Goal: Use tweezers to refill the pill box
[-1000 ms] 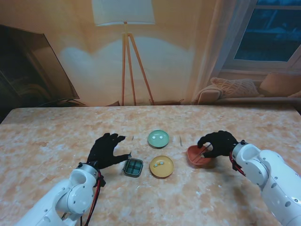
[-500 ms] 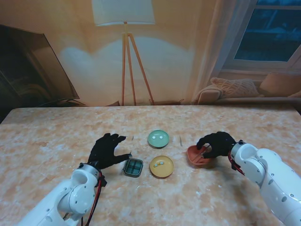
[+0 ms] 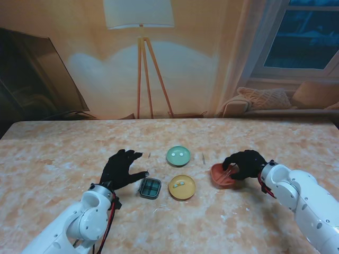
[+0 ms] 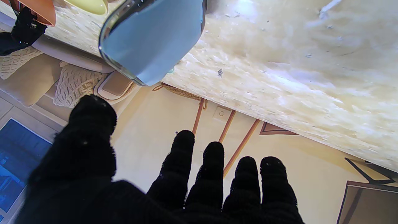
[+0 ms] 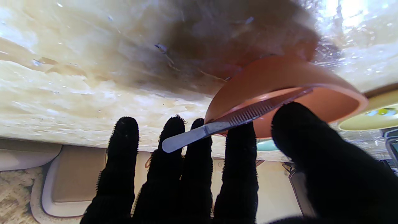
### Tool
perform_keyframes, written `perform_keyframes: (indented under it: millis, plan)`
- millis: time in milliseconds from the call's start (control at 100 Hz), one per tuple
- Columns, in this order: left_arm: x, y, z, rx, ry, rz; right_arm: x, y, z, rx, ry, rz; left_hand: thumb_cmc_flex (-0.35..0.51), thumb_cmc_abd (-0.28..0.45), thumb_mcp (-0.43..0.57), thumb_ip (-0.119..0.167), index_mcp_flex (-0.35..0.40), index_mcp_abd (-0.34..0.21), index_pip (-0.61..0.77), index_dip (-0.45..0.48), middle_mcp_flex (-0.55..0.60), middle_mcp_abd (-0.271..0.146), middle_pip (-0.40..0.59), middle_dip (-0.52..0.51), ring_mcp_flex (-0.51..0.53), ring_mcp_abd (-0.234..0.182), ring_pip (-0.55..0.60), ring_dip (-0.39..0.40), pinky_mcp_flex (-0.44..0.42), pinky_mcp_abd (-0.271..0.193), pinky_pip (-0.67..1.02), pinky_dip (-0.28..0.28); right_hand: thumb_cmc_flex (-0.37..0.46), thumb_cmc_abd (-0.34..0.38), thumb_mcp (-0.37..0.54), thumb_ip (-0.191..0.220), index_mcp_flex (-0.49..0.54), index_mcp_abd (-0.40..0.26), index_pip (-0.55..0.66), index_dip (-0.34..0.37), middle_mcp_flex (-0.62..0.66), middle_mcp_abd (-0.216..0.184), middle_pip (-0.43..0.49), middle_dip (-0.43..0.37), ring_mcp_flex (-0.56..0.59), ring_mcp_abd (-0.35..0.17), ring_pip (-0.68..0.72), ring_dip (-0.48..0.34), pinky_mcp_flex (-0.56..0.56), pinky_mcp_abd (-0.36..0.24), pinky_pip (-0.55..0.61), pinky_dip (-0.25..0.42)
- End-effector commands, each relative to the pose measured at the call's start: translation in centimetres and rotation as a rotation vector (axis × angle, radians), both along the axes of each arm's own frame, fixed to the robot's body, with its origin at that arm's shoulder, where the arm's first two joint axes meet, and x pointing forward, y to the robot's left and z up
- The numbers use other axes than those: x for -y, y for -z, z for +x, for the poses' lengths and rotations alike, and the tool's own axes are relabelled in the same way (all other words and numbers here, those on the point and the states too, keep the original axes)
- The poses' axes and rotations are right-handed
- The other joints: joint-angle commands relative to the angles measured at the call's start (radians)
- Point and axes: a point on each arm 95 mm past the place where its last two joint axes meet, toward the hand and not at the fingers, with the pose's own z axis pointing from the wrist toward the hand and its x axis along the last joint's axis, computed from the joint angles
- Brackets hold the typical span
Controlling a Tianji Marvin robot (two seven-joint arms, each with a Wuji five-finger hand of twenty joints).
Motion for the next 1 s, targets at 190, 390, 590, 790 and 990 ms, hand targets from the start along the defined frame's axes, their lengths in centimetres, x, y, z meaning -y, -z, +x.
perform_keyframes:
  millis: [190,390,590,790,990]
  plan:
    - [0.3,0.1,0.1,0.002,0.004,-0.014,-0.2,2.2,-0.9,-0.023,-0.019,-0.015,0.031,0.056,-0.066,0.023,0.026,-0.015,0.023,0.012,0.026,-0.018,0.011,0.011,0.008,-0.03,0.005,-0.001,-0.002,-0.028,0.024,0.018,0.016,-0.024,0.028,-0.03,0.035,-0.037,0.033,-0.005,0.101,-0.051,0.038,-0.009,0.064,-0.032,0.037,0.01,0.041,-0.039,0.045,-0.006]
    - [0.3,0.2,0.0,-0.003,0.004,-0.016,-0.6,2.7,-1.1,0.015,-0.025,0.005,0.044,0.065,-0.091,0.025,0.028,-0.015,0.025,0.011,0.029,-0.017,0.013,0.012,0.012,-0.029,0.008,-0.001,-0.002,-0.027,0.028,0.02,0.035,-0.035,0.019,-0.093,0.085,-0.069,0.095,-0.091,0.18,-0.063,0.056,-0.001,0.127,-0.043,0.092,0.036,0.084,-0.059,0.104,0.011]
    - [0.3,0.3,-0.1,-0.003,-0.004,-0.022,-1.0,3.0,-1.3,0.023,-0.038,0.011,0.063,0.073,-0.113,0.028,0.03,-0.019,0.027,0.011,0.032,-0.019,0.014,0.013,0.018,-0.027,0.01,0.001,0.0,-0.024,0.033,0.021,0.094,-0.101,0.021,-0.178,0.119,-0.14,0.201,-0.174,0.259,-0.086,0.07,0.001,0.181,-0.062,0.156,0.064,0.116,-0.085,0.153,0.029]
    - [0.2,0.4,-0.2,0.002,-0.01,-0.025,-1.4,3.1,-1.4,0.039,-0.063,0.003,0.087,0.08,-0.13,0.031,0.032,-0.019,0.031,0.011,0.033,-0.02,0.016,0.014,0.023,-0.025,0.011,0.002,0.001,-0.022,0.04,0.025,0.153,-0.134,0.027,-0.21,0.16,-0.214,0.308,-0.228,0.344,-0.105,0.086,0.007,0.23,-0.083,0.242,0.1,0.152,-0.119,0.199,0.046]
    - [0.2,0.6,-0.3,0.002,-0.015,-0.034,-1.8,3.1,-1.6,0.049,-0.062,0.015,0.1,0.092,-0.151,0.032,0.034,-0.018,0.034,0.011,0.036,-0.019,0.018,0.015,0.025,-0.026,0.012,0.003,0.0,-0.024,0.044,0.027,0.171,-0.092,0.004,-0.203,0.229,-0.23,0.34,-0.243,0.44,-0.097,0.085,0.022,0.282,-0.09,0.325,0.13,0.192,-0.155,0.264,0.07]
